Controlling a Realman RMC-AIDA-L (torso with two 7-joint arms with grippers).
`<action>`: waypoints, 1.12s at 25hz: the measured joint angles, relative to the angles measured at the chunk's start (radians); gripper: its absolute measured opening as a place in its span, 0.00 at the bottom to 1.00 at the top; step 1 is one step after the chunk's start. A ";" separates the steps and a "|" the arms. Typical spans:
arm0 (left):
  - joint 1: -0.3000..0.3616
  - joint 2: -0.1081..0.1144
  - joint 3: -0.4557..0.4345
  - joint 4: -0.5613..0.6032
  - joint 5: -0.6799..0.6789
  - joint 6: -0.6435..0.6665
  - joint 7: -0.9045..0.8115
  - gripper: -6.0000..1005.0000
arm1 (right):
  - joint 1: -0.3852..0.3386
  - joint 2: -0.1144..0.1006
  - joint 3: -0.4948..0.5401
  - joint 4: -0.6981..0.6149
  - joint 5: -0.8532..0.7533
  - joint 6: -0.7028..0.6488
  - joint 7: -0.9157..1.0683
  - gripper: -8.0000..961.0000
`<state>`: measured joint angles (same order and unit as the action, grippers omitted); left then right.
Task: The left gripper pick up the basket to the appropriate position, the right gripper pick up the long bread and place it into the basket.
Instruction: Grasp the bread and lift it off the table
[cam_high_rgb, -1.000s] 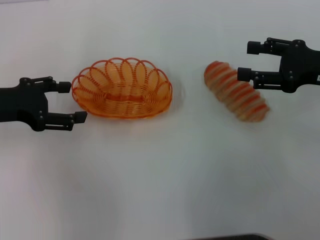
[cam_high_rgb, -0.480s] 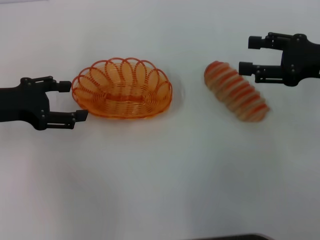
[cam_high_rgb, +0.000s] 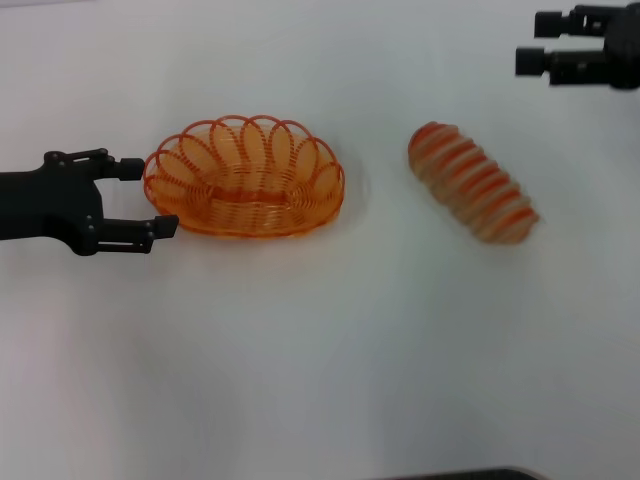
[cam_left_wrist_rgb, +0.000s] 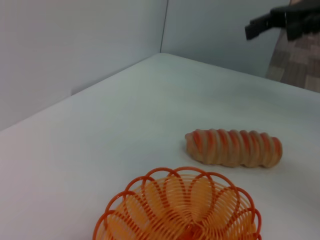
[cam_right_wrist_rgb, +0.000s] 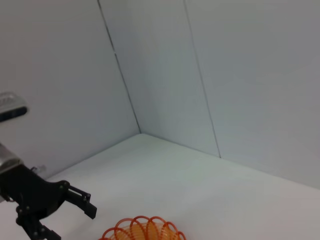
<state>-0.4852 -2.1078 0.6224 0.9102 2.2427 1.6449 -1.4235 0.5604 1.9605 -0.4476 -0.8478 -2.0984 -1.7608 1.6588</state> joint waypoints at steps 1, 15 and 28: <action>-0.001 -0.001 0.003 -0.004 0.001 -0.005 0.000 0.88 | 0.012 -0.017 -0.017 -0.003 0.000 0.000 0.043 0.86; 0.005 -0.003 0.001 -0.005 0.000 -0.011 0.005 0.88 | 0.202 -0.123 -0.184 -0.016 -0.182 0.039 0.380 0.86; 0.015 -0.006 0.003 -0.021 0.010 -0.054 0.011 0.88 | 0.342 -0.080 -0.339 -0.022 -0.412 0.119 0.630 0.86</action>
<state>-0.4700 -2.1139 0.6253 0.8892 2.2529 1.5910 -1.4127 0.9024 1.8803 -0.7865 -0.8695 -2.5106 -1.6420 2.2885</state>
